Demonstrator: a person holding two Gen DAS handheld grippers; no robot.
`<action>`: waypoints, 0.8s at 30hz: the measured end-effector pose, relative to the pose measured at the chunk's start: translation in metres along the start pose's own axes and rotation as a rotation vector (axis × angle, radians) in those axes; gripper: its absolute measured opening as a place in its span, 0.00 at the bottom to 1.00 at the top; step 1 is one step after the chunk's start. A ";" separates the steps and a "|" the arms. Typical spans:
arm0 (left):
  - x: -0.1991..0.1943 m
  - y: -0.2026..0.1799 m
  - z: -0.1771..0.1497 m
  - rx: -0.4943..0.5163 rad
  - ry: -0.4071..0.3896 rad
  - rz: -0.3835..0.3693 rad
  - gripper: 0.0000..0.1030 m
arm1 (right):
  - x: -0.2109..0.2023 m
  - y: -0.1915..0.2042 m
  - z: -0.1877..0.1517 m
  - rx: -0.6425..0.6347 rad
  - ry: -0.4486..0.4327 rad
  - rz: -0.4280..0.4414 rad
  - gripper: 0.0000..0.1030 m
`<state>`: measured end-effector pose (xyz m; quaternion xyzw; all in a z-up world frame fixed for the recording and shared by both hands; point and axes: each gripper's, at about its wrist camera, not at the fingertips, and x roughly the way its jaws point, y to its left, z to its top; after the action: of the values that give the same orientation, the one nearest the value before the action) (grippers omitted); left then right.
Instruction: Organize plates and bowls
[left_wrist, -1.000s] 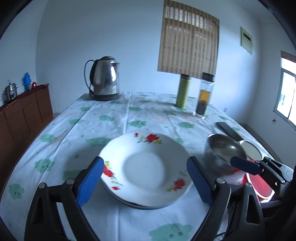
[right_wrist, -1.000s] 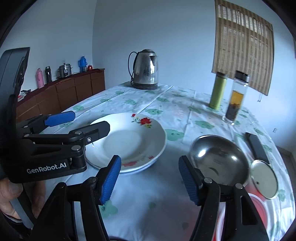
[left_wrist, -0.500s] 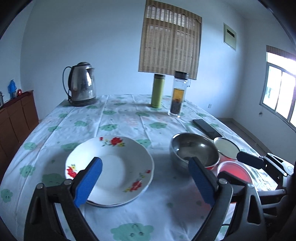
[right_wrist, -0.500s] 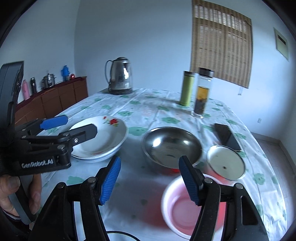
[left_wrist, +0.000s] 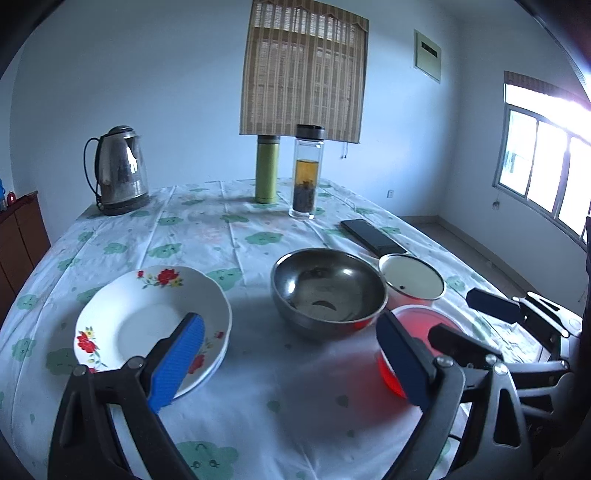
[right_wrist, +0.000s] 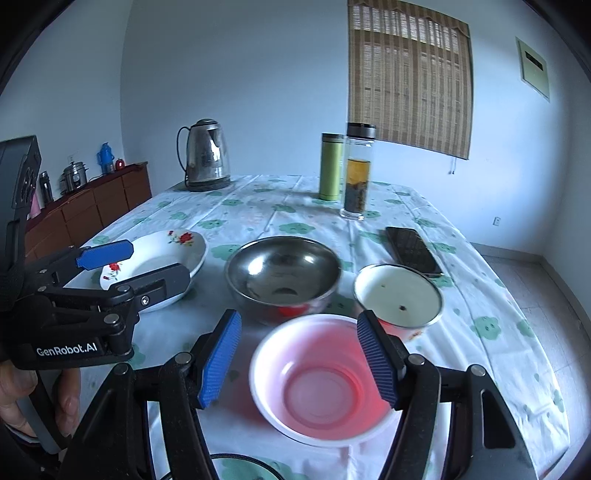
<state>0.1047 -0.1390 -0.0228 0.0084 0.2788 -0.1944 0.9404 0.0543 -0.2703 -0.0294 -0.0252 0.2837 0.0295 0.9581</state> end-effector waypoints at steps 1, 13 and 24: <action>0.001 -0.003 0.000 0.006 0.004 -0.006 0.93 | -0.002 -0.005 -0.001 0.008 -0.002 -0.006 0.65; 0.024 -0.043 -0.011 0.082 0.079 -0.061 0.91 | 0.003 -0.056 -0.020 0.117 0.043 -0.087 0.65; 0.055 -0.067 -0.026 0.115 0.193 -0.116 0.65 | 0.020 -0.071 -0.039 0.149 0.104 -0.045 0.55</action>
<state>0.1085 -0.2177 -0.0679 0.0650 0.3566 -0.2623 0.8943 0.0555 -0.3427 -0.0708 0.0384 0.3339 -0.0148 0.9417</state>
